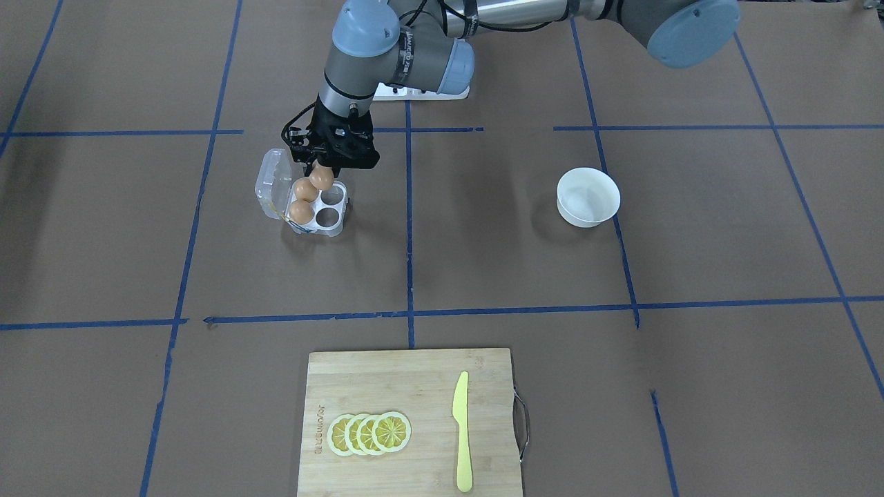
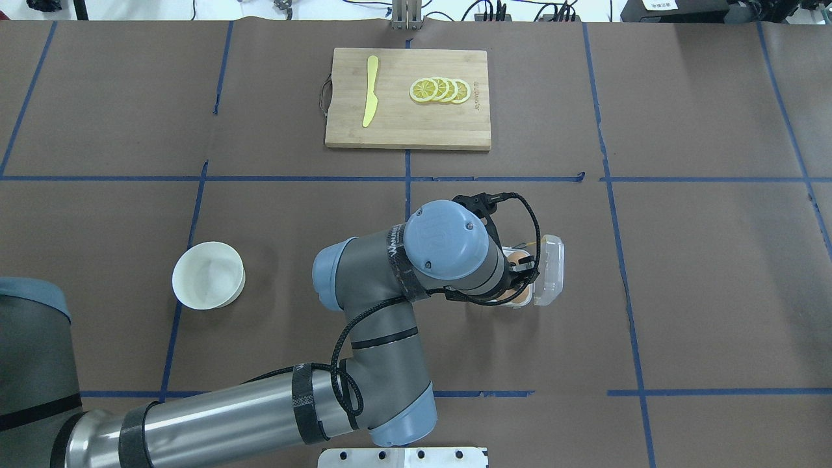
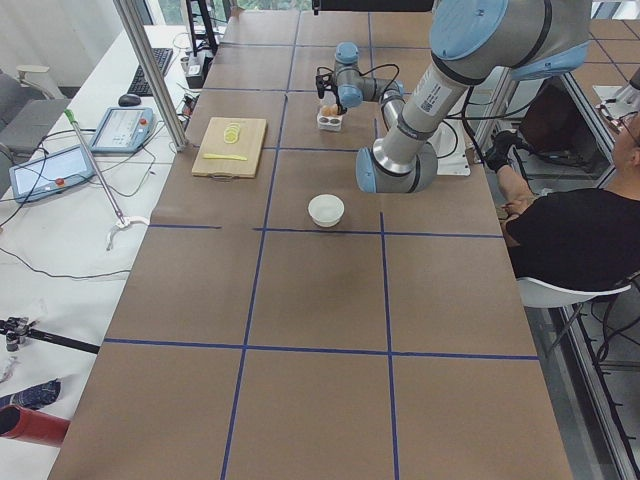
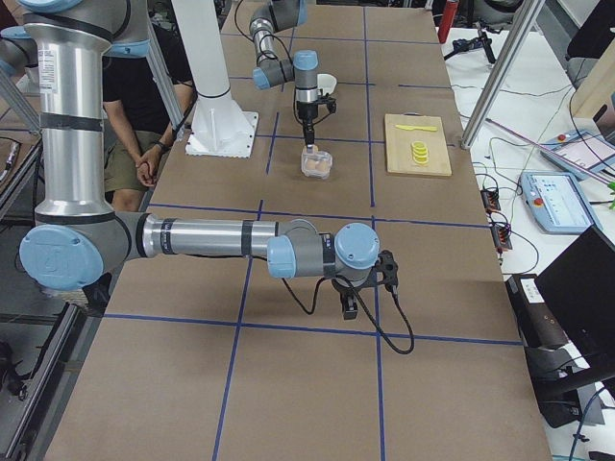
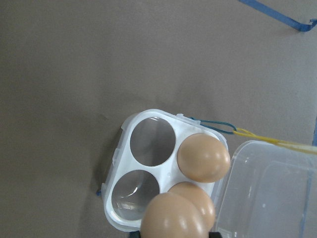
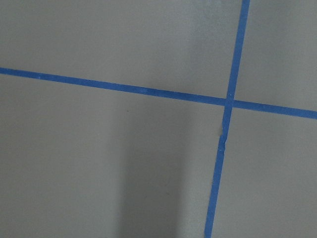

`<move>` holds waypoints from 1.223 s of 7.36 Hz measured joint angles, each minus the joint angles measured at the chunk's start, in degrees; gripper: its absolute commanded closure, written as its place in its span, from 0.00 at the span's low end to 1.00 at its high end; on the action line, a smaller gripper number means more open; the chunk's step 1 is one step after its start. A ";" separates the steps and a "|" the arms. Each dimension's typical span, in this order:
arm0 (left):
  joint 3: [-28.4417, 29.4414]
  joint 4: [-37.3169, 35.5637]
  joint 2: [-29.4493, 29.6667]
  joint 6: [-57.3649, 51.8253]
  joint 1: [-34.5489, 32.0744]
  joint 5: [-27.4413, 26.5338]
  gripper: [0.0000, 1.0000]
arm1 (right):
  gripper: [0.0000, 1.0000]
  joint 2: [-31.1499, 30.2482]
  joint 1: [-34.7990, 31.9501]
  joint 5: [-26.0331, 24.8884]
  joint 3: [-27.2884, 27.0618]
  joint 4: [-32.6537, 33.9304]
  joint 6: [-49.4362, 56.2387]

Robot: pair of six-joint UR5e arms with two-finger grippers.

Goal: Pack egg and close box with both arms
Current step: 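Lower the egg into an empty slot of the box and release, then withdraw the left gripper while the right gripper pushes the box lid closed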

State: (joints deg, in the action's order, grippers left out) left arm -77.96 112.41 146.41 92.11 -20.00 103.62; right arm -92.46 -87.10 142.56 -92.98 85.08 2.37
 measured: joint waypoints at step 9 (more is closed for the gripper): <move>-5.98 -1.63 -4.20 -2.69 -2.04 -0.17 0.36 | 0.00 0.13 1.47 -0.13 -0.49 -2.24 -1.88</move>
State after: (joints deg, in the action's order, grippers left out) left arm -83.94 110.78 142.21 89.42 -22.04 103.46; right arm -92.33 -85.63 142.43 -93.47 82.84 0.49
